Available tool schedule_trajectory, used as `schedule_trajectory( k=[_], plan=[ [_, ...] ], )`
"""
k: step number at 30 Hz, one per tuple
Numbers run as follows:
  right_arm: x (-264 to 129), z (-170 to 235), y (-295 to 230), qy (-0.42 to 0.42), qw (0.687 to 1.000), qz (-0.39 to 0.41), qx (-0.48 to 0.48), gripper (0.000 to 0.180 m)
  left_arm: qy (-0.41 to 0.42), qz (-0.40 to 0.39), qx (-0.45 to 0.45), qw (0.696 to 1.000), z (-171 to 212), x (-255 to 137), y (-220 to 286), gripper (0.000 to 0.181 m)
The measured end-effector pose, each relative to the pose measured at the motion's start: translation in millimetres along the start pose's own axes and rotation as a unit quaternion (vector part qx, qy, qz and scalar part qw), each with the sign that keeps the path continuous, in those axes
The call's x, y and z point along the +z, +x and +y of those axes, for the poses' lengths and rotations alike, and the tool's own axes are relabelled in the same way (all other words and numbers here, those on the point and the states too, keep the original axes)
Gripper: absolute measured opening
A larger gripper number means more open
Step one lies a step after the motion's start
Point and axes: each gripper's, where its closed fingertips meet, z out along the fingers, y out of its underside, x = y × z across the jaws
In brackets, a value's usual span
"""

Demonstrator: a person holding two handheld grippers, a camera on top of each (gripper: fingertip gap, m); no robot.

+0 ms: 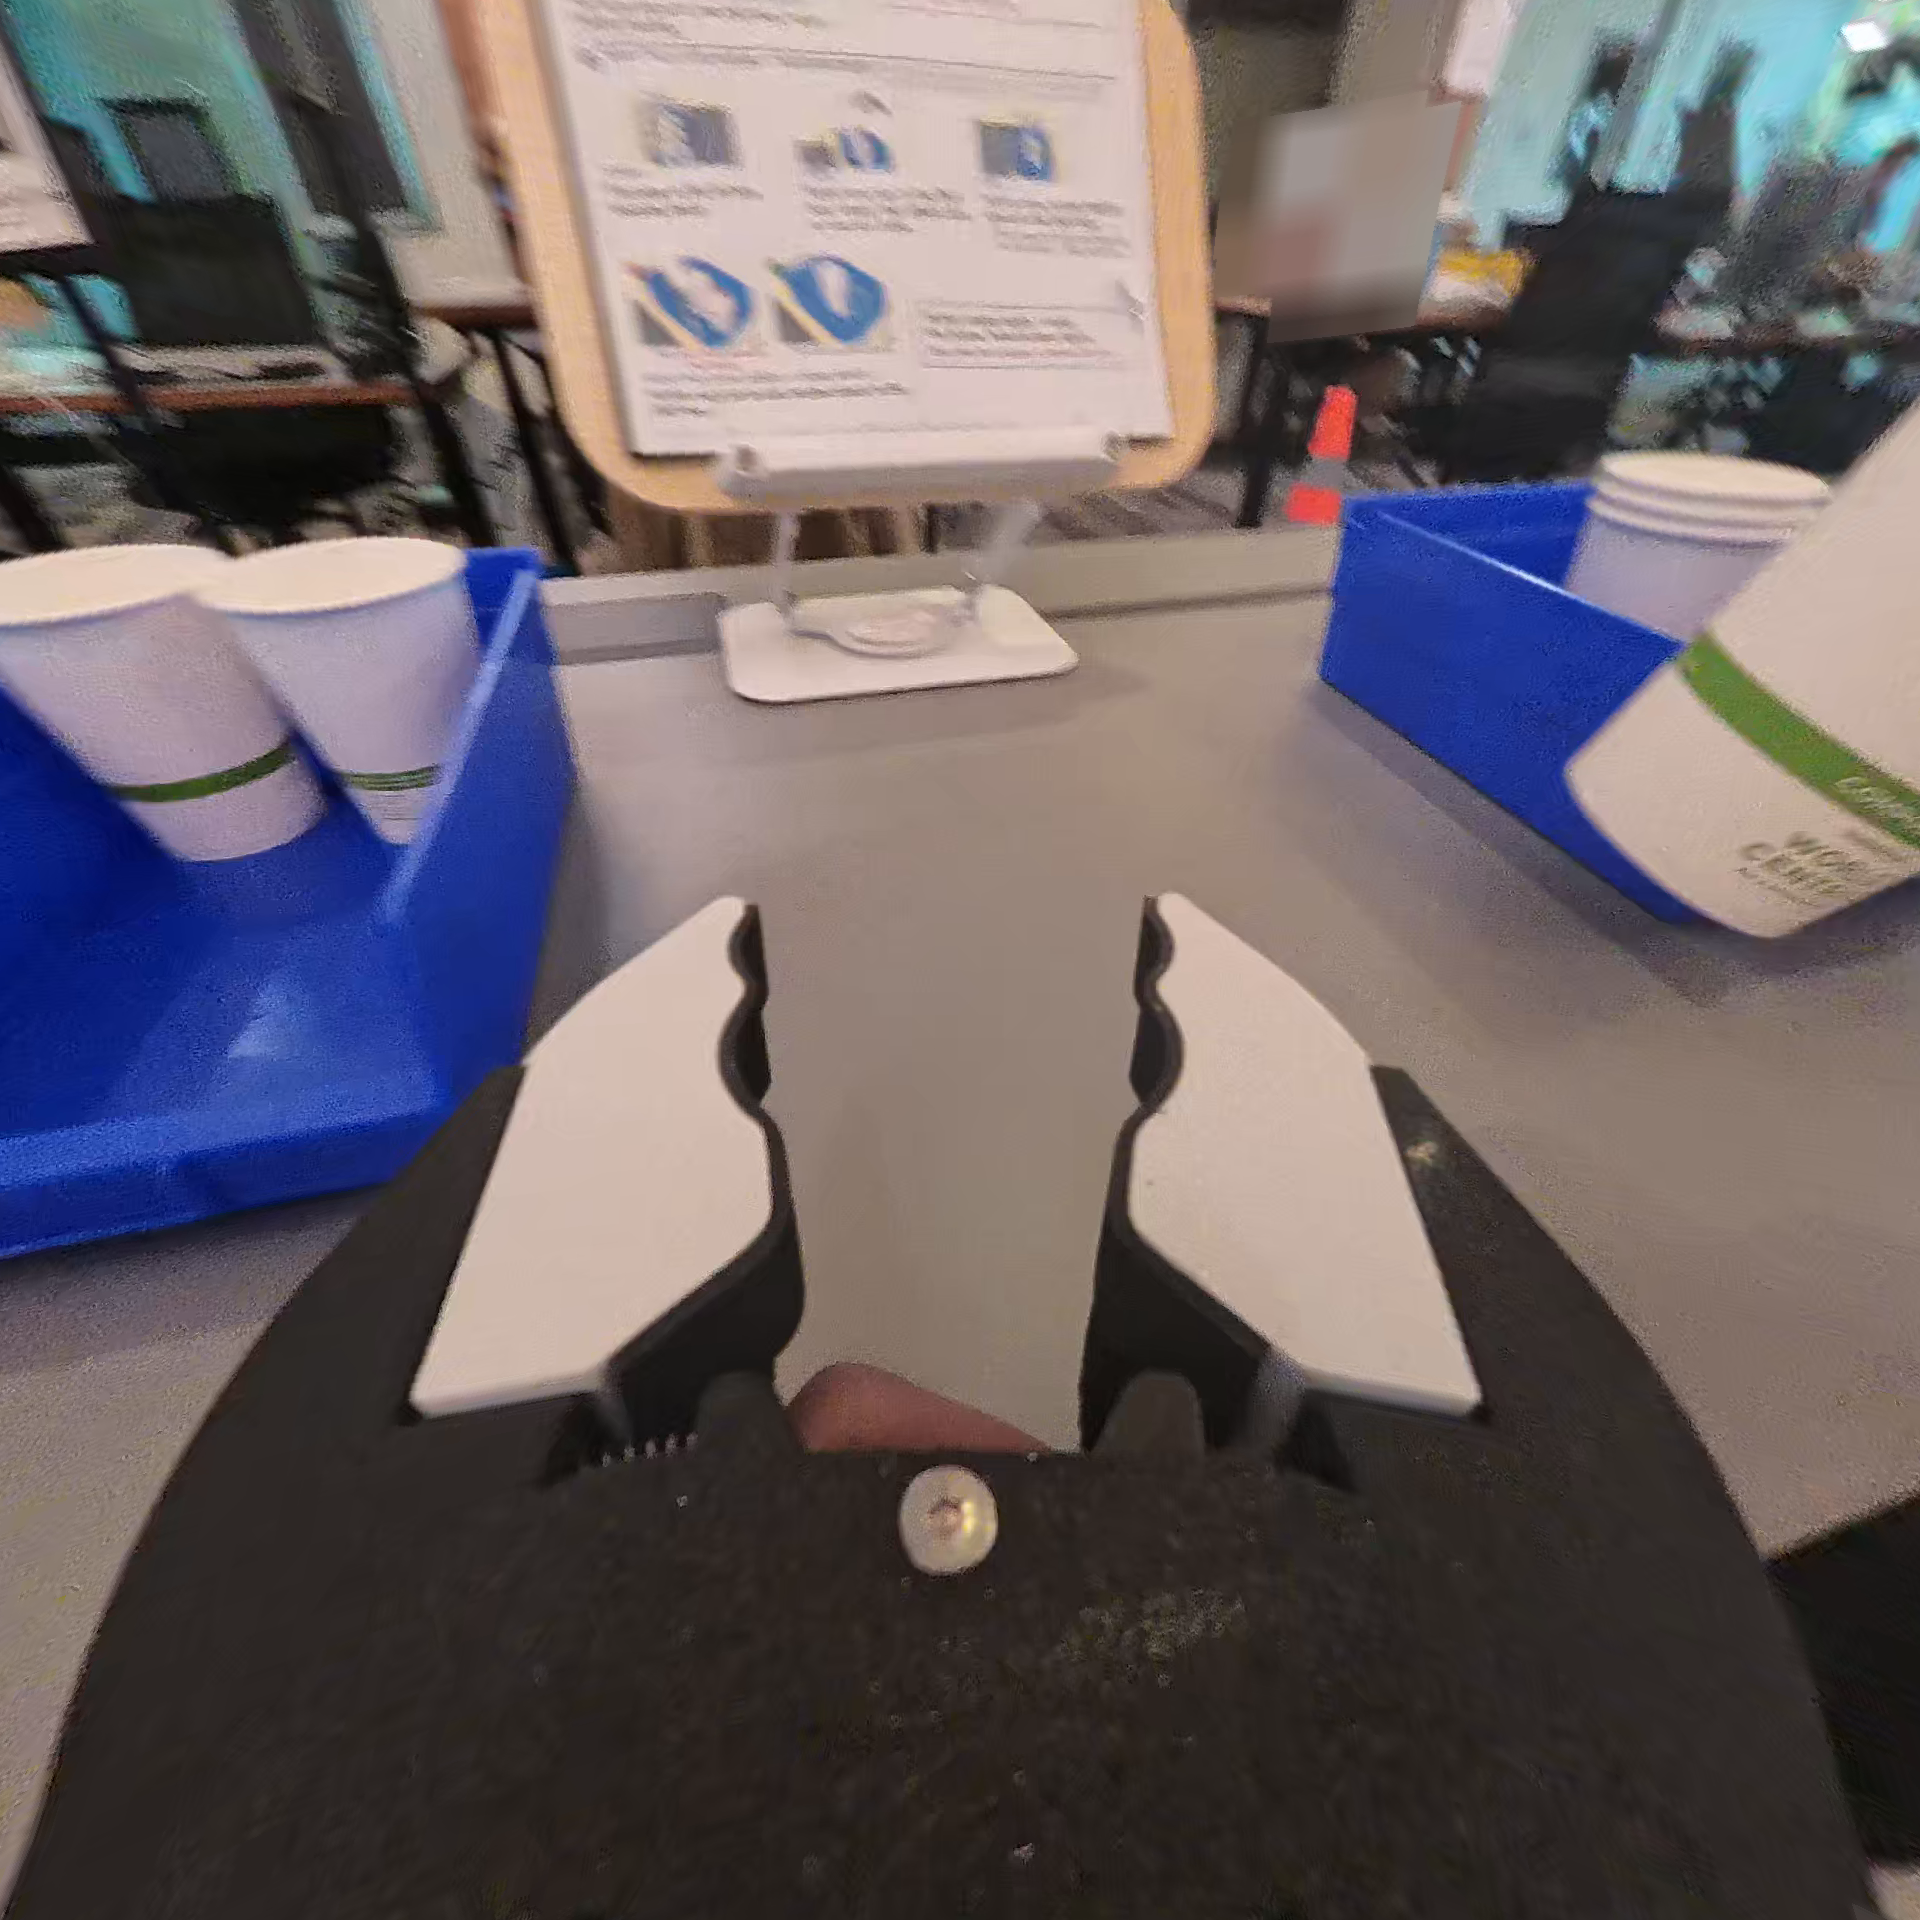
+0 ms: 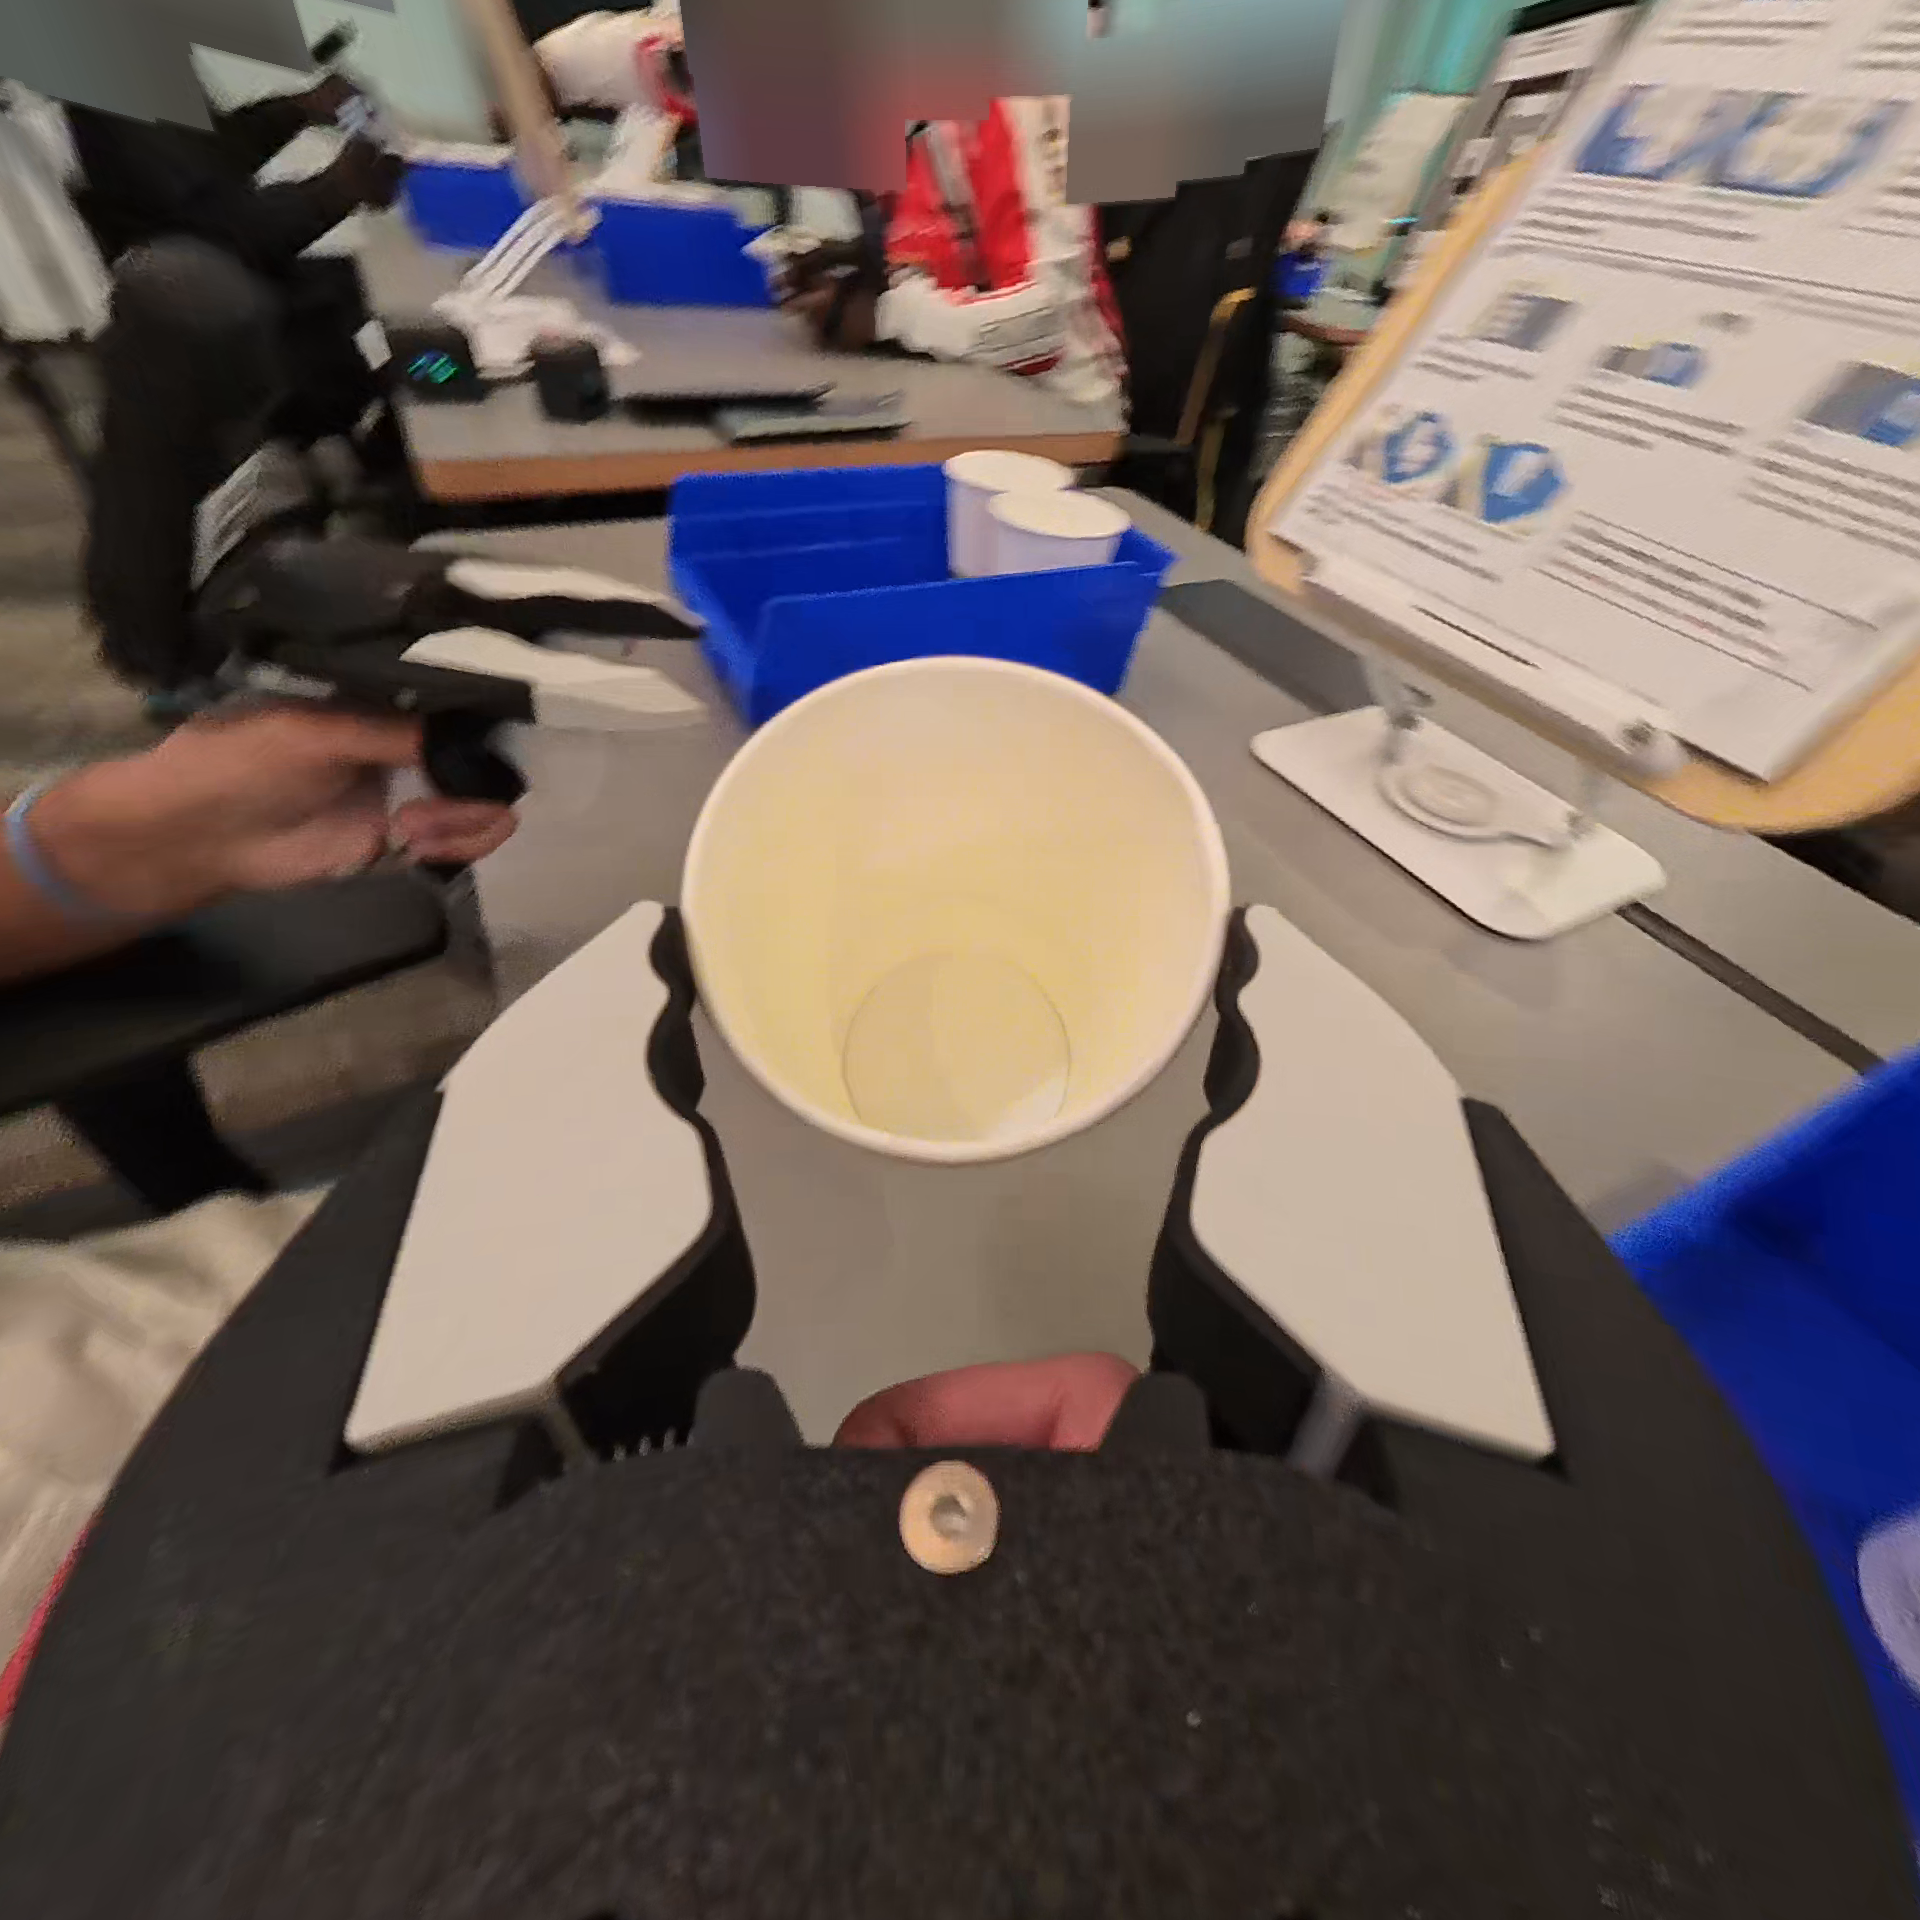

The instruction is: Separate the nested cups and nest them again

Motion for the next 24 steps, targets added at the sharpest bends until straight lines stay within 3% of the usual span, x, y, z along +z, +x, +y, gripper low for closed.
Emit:
schedule_trajectory(
  k=[3, 5, 10, 13, 18, 24],
  plan=[
    [-12, -3, 15, 0.034, 0.995, 0.040, 0.087, 0.096, 0.020, -0.046, -0.011, 0.999, 5, -8, -18, 0.067],
    [-25, -14, 33, 0.040, 0.991, 0.086, 0.095, 0.096, 0.012, -0.030, -0.014, 0.999, 11, -6, -10, 0.066],
    [-82, -63, 133, 0.039, 0.957, 0.269, 0.103, 0.096, -0.002, 0.000, 0.031, 1.000, 19, -1, 12, 0.065],
    [-109, -72, 208, 0.010, 0.927, 0.360, 0.099, 0.096, -0.005, 0.005, 0.046, 0.999, 21, -1, 16, 0.065],
    [-105, -47, 293, -0.023, 0.904, 0.402, 0.145, 0.096, 0.005, -0.001, 0.045, 0.999, 14, -4, 10, 0.064],
    [-84, 9, 329, -0.087, 0.884, 0.429, 0.166, 0.096, 0.031, -0.028, 0.032, 0.999, 1, -10, -9, 0.058]
  ],
)
